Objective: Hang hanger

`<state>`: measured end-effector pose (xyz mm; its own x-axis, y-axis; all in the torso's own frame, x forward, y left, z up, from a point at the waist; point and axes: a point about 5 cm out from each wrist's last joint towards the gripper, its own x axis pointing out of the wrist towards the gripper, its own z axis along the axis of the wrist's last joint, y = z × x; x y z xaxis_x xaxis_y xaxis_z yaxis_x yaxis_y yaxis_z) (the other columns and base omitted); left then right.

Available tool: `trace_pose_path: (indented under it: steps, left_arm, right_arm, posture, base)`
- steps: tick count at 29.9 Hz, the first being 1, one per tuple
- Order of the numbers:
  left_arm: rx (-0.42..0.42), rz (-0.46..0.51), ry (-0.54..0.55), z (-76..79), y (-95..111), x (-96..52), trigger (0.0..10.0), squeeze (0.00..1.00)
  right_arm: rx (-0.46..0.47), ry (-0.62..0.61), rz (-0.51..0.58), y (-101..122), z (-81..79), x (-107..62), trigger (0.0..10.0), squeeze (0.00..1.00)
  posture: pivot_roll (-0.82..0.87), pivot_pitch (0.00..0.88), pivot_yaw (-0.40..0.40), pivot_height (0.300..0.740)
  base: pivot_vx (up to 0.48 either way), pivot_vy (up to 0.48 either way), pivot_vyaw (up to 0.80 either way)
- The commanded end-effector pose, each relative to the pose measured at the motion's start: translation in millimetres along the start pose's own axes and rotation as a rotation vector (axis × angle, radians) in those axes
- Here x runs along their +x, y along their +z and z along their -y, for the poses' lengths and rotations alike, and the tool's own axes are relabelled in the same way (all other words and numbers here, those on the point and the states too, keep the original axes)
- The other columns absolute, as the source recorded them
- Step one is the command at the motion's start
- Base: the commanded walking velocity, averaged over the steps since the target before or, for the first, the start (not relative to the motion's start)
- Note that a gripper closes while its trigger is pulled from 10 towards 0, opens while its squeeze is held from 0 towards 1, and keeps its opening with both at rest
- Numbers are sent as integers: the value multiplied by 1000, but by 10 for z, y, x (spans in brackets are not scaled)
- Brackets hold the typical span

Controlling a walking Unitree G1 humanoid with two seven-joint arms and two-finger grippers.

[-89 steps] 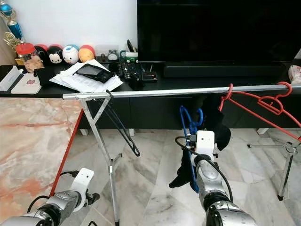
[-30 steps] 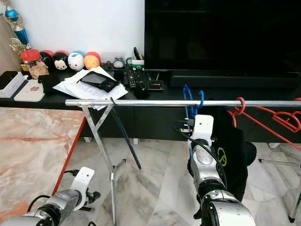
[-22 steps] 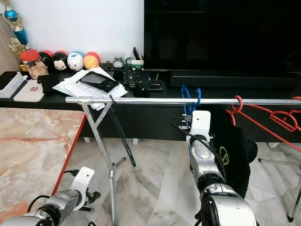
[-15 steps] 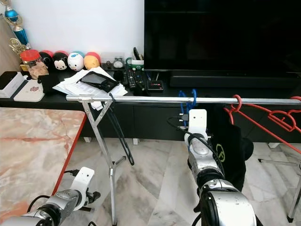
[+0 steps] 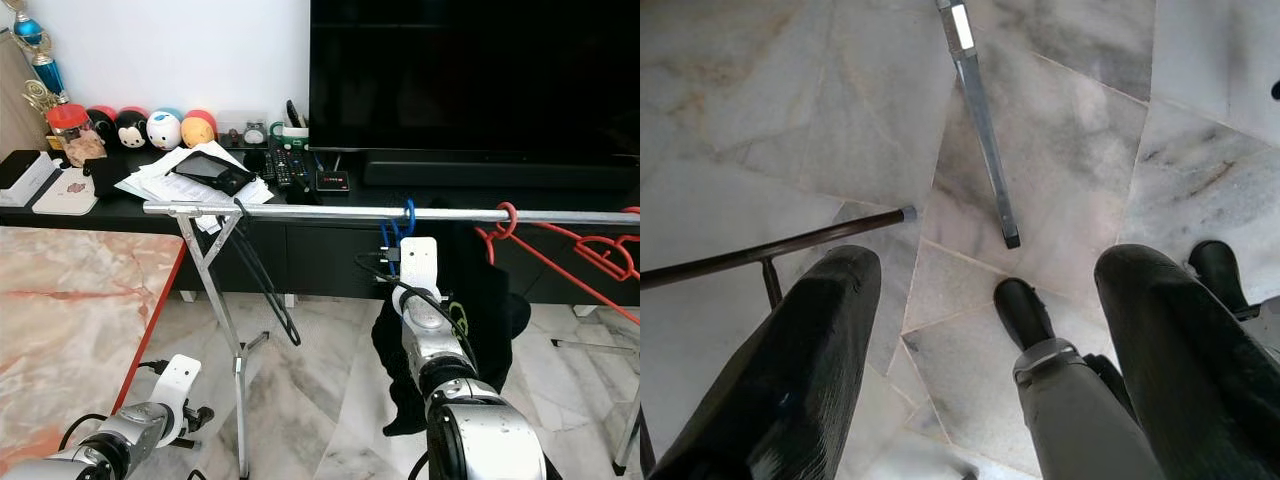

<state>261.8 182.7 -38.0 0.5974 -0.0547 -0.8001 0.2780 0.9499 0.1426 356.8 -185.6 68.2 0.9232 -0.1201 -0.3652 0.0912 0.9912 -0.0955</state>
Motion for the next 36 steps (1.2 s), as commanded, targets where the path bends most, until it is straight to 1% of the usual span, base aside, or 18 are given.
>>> trace_pose_path:
  steps: [1, 3, 9, 14, 20, 22, 27, 36]
  left_arm:
    - [13, -12, 5, -26, -32, -5, 10000, 0]
    - [13, -12, 4, -26, -32, -5, 10000, 0]
    - [14, -12, 4, -26, -32, -5, 10000, 0]
    - [18, -13, 1, -22, -32, -5, 10000, 0]
    - [22, -13, -2, -20, -29, -5, 10000, 0]
    - [26, -13, -5, -18, -25, -4, 10000, 0]
    - [27, -12, -7, -13, -19, -4, 10000, 0]
    - [35, -14, -12, -11, -18, -4, 10000, 0]
  right_arm:
    - [9, 1, -57, -64, 11, -1, 10000, 0]
    - [1, 22, -92, -95, -10, -3, 10000, 0]
    - [-10, 29, -103, -108, -17, -5, 10000, 0]
    - [-9, 33, -121, -170, -15, -20, 10000, 0]
    - [-10, 21, -132, -253, 36, -44, 10000, 0]
    - [-10, 4, -141, -303, 77, -60, 10000, 0]
    - [-26, -6, -170, -381, 116, -85, 10000, 0]
    - [-41, -30, -170, -348, 204, -105, 10000, 0]
  posture:
    - [-55, 0, -12, 740]
    - [-55, 0, -12, 740]
    - [-55, 0, -12, 740]
    - [-54, 0, -11, 740]
    - [-66, 0, -10, 740]
    - [-66, 0, -10, 740]
    - [-71, 0, -11, 740]
    - [-71, 0, -11, 740]
  base:
    - [0, 0, 0]
    - [0, 0, 0]
    - [0, 0, 0]
    - [0, 0, 0]
    - [0, 0, 0]
    - [0, 0, 0]
    - [0, 0, 0]
    - [0, 0, 0]
